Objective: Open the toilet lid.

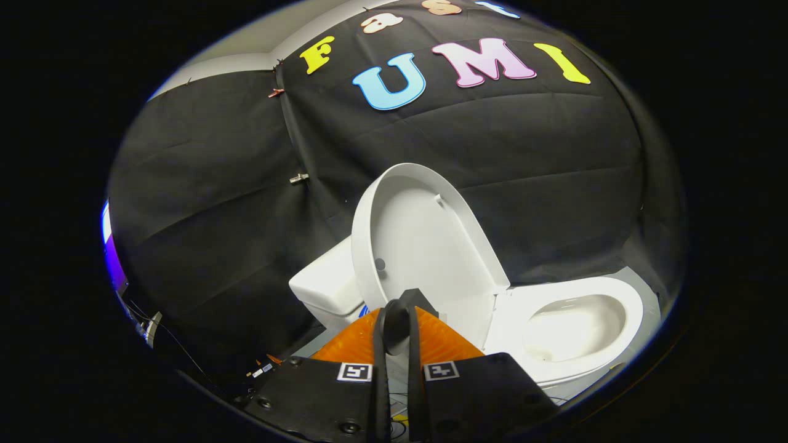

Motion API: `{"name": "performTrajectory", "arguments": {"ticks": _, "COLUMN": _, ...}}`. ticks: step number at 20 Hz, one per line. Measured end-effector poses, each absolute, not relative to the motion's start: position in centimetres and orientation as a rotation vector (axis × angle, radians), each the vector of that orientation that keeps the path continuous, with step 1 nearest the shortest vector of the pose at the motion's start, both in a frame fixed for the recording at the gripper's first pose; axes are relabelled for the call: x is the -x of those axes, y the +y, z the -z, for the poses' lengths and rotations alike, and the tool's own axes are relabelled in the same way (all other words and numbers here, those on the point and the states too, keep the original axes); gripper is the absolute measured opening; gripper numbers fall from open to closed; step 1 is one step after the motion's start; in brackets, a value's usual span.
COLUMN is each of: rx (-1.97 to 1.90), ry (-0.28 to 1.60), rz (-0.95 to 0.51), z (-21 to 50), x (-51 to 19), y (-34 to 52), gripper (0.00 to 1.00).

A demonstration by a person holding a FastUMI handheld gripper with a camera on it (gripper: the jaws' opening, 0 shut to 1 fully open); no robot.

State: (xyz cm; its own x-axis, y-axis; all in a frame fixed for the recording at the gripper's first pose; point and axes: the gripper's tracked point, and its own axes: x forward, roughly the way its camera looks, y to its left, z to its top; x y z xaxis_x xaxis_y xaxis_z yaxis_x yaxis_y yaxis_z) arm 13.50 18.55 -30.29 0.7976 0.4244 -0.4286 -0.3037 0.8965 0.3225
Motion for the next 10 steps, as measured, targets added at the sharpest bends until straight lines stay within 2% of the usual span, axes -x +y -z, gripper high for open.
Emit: {"name": "performTrajectory", "arguments": {"ticks": 10, "rx": -0.219, "ry": 0.519, "rz": -0.41, "z": 30.21, "x": -13.28, "y": 18.94, "gripper": 0.16}}
